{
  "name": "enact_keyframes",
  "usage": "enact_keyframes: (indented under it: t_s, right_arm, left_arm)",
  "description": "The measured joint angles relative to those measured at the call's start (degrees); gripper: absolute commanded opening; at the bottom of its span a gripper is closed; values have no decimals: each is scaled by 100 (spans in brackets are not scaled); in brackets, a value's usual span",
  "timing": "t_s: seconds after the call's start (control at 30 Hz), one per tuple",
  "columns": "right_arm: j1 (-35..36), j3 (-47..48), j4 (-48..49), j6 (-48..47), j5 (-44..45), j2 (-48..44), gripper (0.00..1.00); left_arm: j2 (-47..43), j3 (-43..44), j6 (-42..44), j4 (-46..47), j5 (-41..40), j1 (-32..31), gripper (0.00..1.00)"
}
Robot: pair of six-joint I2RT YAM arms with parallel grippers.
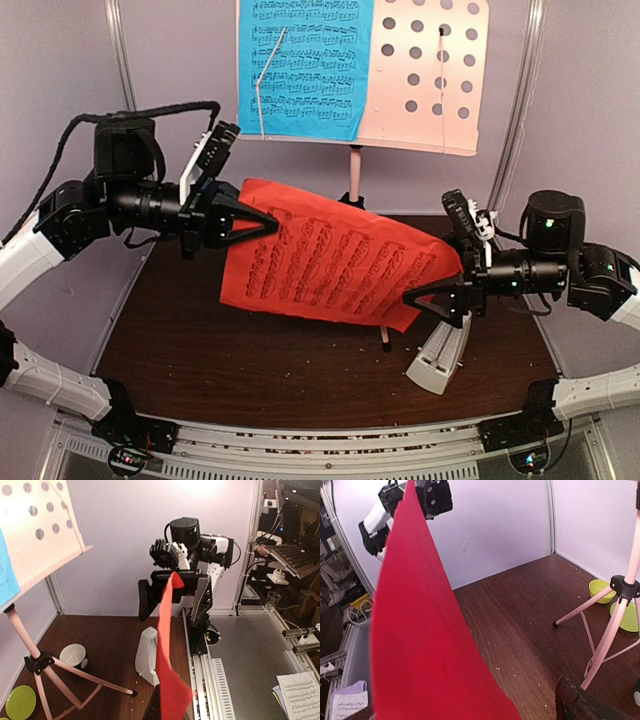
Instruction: Set up the instrument practice props
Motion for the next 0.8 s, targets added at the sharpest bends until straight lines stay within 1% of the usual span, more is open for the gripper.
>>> enact_keyframes:
  t_s: [0.03, 0.07, 0.1, 0.13, 0.27, 0.37, 0.4, 0.43, 0.47, 0.5, 0.53, 0.57, 0.6, 0.63, 0.67, 0.7, 0.8]
  right_arm:
    - [-24, -81, 157, 79, 17, -111, 88]
    - [-42, -166, 319, 151, 37, -205, 85]
    - [-68, -249, 474, 225, 50, -278, 79]
    - [-96, -358, 643, 334, 68, -345, 68]
    - [-168, -590, 1034, 632, 103, -448, 34]
    - [-192, -588, 1246, 765, 127, -455, 5]
    - [-201, -577, 1281, 787, 138, -457, 0]
    - [-203, -557, 1296, 772, 140, -457, 0]
    - [-208, -529, 1298, 789, 142, -450, 0]
    - [-210, -509, 1292, 800, 151, -452, 0]
    - [-216, -485, 1276, 785, 155, -452, 0]
    - [-216, -452, 1228, 774, 162, -450, 0]
    - [-219, -400, 1130, 728, 179, -448, 0]
    - [-223, -337, 1003, 682, 205, -446, 0]
    - [-227, -269, 868, 612, 249, -439, 0]
    - [-227, -203, 697, 535, 291, -426, 0]
    - [-229, -9, 42, 256, 398, -315, 0]
  left_arm:
    - [-46, 0, -83, 111, 79, 26, 0]
    - [-96, -4, -192, 260, 186, 59, 0]
    - [-127, -13, -273, 376, 264, 81, 0]
    - [-153, -17, -361, 494, 328, 103, 0]
    - [-227, -164, -721, 1029, 503, 144, 0]
    - [-280, -398, -927, 1346, 531, 149, 0]
    - [-293, -479, -981, 1425, 527, 149, 0]
    - [-308, -575, -1043, 1526, 511, 149, 0]
    - [-328, -673, -1099, 1609, 479, 151, 4]
    - [-350, -776, -1150, 1672, 409, 151, 18]
    - [-358, -822, -1180, 1672, 326, 153, 38]
    - [-361, -846, -1185, 1644, 223, 151, 54]
    - [-365, -846, -1172, 1565, 92, 153, 68]
    - [-376, -837, -1145, 1458, -37, 153, 78]
    - [-389, -793, -1075, 1215, -225, 153, 92]
    - [-402, -750, -968, 992, -398, 157, 97]
    - [-330, -269, -540, -63, -844, 151, 98]
